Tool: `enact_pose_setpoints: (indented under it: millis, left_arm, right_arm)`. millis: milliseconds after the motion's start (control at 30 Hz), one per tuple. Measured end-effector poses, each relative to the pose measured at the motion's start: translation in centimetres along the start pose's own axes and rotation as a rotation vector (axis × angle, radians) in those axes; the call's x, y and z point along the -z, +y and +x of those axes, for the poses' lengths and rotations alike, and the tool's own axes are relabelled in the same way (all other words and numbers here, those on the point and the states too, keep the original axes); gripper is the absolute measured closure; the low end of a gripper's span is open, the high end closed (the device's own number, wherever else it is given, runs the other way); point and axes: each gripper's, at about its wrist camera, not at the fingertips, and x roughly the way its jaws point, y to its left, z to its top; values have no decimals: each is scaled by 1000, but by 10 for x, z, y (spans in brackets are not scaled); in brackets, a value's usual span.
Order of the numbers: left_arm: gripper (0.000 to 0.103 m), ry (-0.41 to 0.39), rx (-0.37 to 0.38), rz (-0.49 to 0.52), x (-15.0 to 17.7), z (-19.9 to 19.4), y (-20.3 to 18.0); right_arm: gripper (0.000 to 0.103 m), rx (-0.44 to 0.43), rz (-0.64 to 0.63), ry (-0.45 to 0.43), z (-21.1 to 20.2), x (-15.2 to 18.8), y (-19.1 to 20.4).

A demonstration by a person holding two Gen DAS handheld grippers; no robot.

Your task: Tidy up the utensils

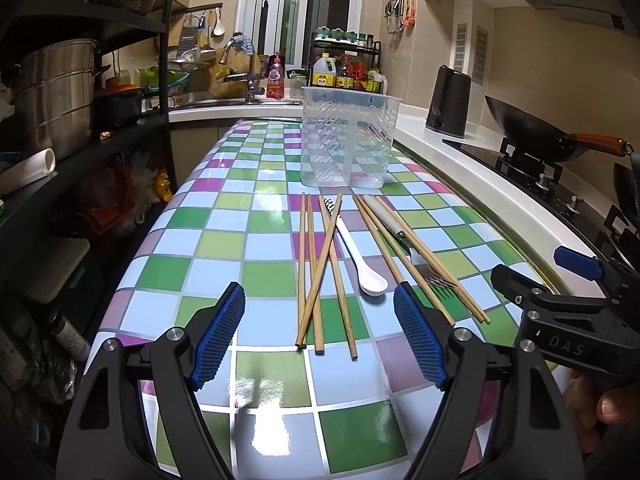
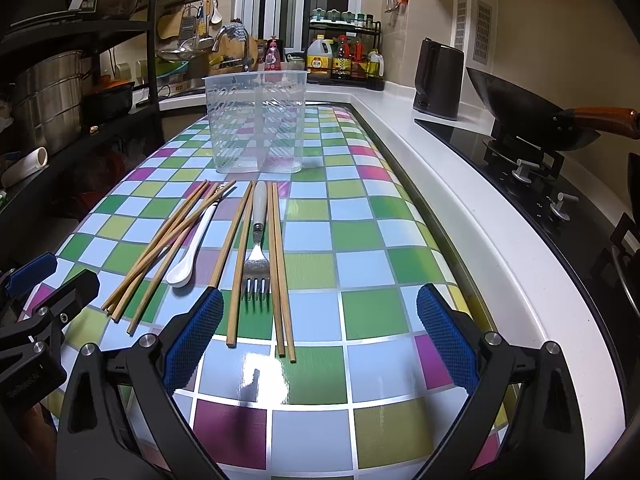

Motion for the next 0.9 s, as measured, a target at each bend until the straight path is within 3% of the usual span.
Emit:
enact_pose_setpoints:
  millis: [900]
  left_arm:
    - [30, -14, 22, 11, 0, -2, -2]
  right_arm:
    - [8, -3, 3, 7, 0, 0, 0]
